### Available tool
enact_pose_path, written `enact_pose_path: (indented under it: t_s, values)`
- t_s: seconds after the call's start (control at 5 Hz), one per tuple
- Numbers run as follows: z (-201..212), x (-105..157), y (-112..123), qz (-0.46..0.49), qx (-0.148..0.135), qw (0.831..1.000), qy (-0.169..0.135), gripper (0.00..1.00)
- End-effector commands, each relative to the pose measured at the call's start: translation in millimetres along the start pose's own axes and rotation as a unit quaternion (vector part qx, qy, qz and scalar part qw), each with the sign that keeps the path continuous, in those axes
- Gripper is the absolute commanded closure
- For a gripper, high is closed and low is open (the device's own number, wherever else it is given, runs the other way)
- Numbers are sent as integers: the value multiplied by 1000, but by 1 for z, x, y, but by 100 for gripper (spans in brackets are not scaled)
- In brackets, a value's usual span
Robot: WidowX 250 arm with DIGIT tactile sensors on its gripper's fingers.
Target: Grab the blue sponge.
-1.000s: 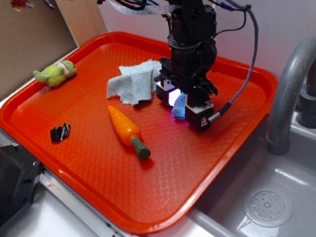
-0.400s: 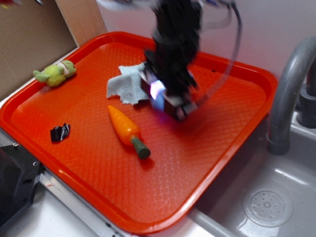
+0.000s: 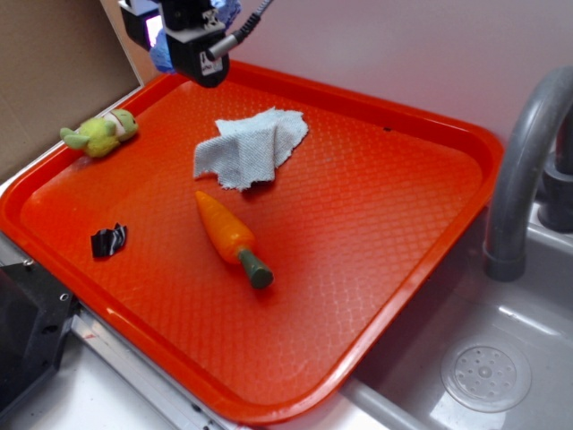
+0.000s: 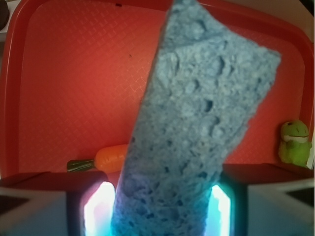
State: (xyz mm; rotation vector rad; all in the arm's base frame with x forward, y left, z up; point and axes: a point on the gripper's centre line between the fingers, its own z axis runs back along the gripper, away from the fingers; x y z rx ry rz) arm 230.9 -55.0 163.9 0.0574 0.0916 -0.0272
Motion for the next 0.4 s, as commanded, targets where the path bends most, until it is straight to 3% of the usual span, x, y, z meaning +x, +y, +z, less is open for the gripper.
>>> enact_pose_path:
  t_s: [0.0, 0.2]
  values:
    - [25, -52, 22, -12, -79, 994, -70, 100]
    - [21, -42, 26, -20, -75, 995, -64, 100]
